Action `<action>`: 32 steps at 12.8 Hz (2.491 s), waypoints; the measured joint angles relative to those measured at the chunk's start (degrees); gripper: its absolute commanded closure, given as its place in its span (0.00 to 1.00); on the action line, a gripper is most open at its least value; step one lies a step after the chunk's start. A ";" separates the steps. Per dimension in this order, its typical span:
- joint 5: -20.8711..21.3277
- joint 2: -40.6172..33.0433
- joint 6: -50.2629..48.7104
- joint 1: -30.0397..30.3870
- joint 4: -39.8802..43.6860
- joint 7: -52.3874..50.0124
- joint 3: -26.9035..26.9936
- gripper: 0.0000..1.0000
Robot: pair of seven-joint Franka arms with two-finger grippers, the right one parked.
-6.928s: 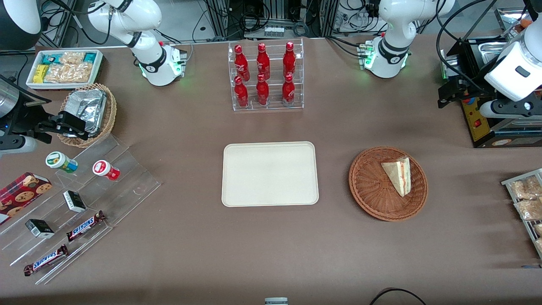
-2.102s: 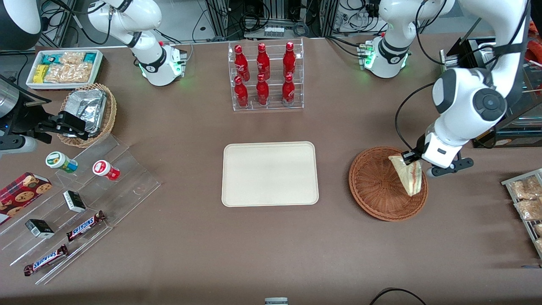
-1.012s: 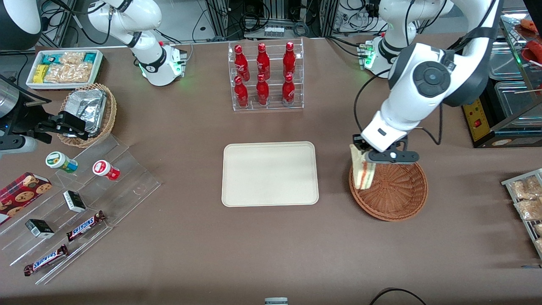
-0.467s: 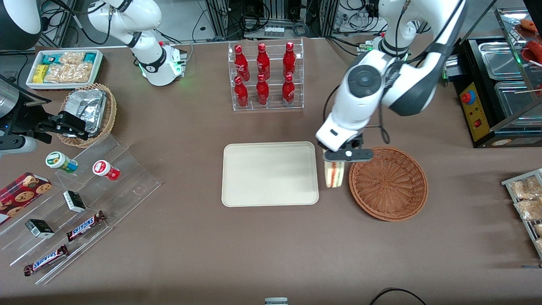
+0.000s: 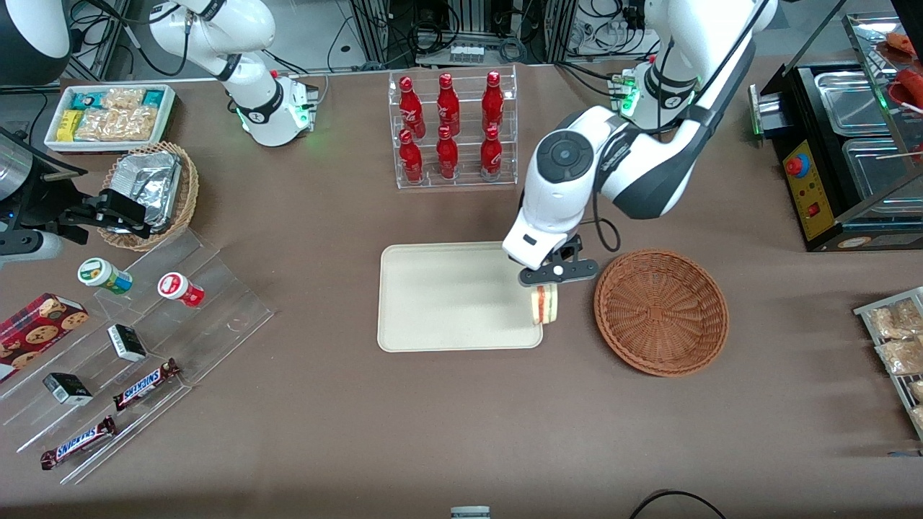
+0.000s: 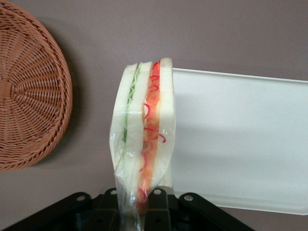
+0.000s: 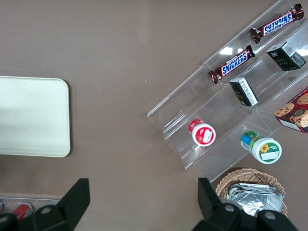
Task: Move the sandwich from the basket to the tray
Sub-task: 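Lower the sandwich onto the tray center and open the left gripper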
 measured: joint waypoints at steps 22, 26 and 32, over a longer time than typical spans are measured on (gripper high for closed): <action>12.99 15.99 4.71 -10.09 2.37 -6.91 0.18 1.00; 13.73 18.15 4.75 -10.12 3.63 -7.07 0.21 0.85; 13.74 18.37 4.75 -10.19 4.83 -8.31 0.21 0.00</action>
